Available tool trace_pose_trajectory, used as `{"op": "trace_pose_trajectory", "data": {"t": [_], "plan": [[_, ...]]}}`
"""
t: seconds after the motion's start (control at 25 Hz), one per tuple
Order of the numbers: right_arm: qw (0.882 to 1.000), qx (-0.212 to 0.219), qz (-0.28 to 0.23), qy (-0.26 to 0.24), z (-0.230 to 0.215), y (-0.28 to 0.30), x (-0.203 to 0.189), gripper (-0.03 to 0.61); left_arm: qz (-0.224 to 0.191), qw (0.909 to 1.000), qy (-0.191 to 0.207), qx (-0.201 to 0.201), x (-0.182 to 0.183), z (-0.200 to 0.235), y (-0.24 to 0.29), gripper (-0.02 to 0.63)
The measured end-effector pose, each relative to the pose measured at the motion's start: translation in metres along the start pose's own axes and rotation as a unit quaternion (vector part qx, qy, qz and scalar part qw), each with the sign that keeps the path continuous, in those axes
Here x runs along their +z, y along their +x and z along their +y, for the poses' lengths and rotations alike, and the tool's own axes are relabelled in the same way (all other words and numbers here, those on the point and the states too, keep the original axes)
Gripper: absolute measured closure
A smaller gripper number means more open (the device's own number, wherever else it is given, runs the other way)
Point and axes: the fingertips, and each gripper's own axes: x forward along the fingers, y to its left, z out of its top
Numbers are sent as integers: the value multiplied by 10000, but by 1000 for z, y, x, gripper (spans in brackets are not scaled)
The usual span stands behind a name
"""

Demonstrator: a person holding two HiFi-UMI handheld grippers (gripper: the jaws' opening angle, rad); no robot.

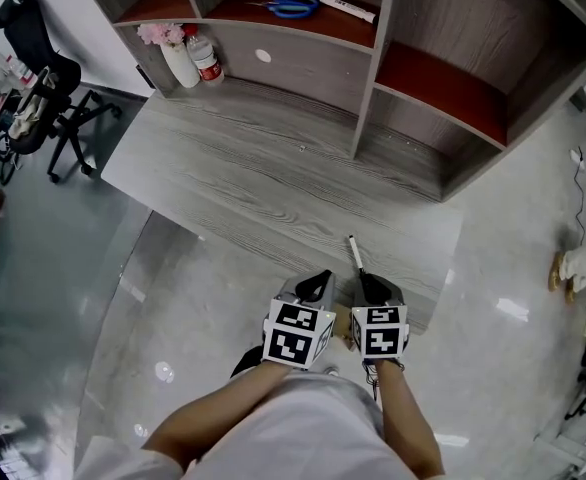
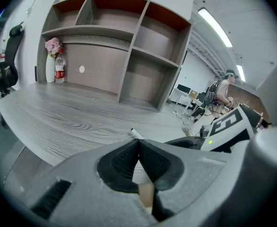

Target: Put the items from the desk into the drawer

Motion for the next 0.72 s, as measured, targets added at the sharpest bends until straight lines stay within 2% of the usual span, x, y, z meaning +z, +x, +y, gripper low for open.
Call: {"op": "trace_pose_trajectory", "data": {"t": [0.72], "plan": [[9978,547,-246,-291,38,-47,-26,532,-104,9992,-182,333,-38,-29,-32,612]]}}
